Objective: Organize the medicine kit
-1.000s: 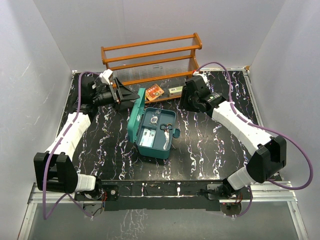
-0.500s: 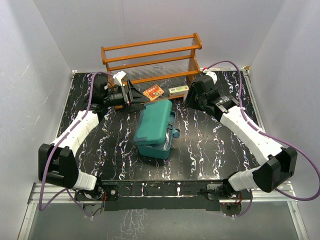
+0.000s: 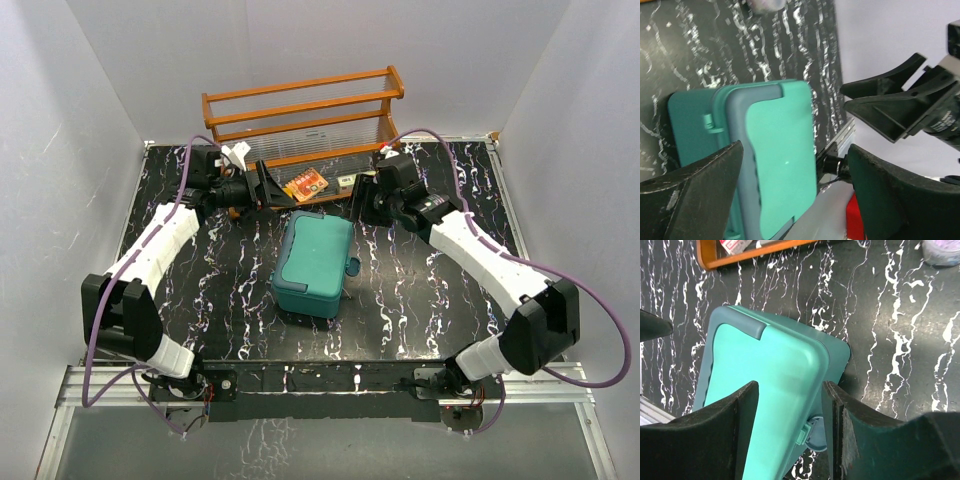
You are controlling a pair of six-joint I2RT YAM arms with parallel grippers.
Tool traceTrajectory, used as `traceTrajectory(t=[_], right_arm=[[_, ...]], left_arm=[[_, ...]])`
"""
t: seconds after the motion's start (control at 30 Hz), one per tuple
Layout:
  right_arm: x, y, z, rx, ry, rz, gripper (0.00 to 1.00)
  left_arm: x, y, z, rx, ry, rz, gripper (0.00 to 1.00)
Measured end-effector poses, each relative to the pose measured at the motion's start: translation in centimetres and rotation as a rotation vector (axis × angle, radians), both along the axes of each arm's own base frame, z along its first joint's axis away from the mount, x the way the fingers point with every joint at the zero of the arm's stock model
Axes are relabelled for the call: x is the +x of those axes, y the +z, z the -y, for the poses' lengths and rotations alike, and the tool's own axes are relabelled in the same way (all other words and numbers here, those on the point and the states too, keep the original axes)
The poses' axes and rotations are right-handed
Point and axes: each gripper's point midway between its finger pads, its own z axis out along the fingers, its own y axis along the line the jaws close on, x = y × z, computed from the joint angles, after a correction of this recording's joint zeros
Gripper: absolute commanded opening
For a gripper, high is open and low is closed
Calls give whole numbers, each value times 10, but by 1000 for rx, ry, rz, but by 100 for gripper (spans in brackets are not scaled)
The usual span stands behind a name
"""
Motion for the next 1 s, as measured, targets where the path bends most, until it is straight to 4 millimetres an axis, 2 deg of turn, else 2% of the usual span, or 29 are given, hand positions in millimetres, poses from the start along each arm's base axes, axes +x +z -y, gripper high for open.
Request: traceTrajectory(t=[0.17, 0.27, 0.37, 0.47, 0.6, 0.83, 0.9, 1.0], right_arm=[[0, -27, -10, -9, 42, -79, 43], [-5, -43, -13, -17, 63, -124, 35], [-10, -53, -15, -13, 79, -162, 30], [-10, -52, -16, 0, 81, -165, 24], [-8, -51, -17, 24, 84, -163, 20], [-3, -50, -28, 90, 107, -151, 20], [-1, -50, -30, 101, 103, -151, 25], [0, -50, -30, 111, 80, -161, 40]], left_arm=[[-11, -45, -6, 85, -31, -131, 71], [-19, -62, -9, 112, -53, -186, 68], [-27, -67, -9, 113, -81, -211, 64], [-30, -65, -6, 97, -103, -206, 57], [-32, -68, -6, 92, -114, -212, 51], [-29, -86, -9, 127, -111, -247, 47], [-27, -89, -10, 133, -117, -268, 48], [-27, -88, -11, 151, -125, -272, 55]])
